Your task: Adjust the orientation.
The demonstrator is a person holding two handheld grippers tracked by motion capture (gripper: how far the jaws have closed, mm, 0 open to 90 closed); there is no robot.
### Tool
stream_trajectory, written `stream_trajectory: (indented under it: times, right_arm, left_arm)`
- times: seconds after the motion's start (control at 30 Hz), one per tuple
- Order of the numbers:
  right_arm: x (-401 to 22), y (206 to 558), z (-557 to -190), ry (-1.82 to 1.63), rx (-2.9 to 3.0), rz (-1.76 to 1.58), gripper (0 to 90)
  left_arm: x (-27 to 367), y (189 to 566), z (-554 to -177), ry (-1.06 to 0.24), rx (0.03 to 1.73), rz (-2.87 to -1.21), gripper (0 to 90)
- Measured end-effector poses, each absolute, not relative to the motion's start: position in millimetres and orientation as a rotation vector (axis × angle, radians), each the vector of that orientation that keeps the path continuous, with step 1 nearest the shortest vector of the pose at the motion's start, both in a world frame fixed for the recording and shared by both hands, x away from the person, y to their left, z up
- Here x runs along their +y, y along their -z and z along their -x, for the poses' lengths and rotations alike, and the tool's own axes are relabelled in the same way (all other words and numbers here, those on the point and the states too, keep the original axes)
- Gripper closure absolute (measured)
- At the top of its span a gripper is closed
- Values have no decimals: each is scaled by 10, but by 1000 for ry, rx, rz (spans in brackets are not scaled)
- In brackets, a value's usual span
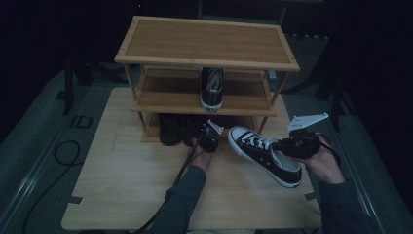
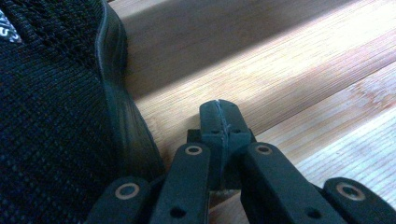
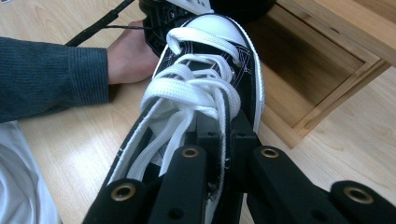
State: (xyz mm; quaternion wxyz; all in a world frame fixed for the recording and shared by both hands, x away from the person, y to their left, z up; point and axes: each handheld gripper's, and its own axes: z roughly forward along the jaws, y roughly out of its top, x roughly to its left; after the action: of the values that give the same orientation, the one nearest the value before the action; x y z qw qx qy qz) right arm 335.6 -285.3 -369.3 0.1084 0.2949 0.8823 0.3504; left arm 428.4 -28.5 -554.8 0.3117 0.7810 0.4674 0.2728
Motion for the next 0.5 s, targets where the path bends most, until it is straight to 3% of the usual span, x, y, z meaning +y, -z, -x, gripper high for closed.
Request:
stream_trajectory:
  times: [0.5]
  right_arm:
    - [-2796,3621,-3355,-1034,2605,-839,875]
  left_arm:
    - [-293,5550,-4284,-725,1236,-2053,900]
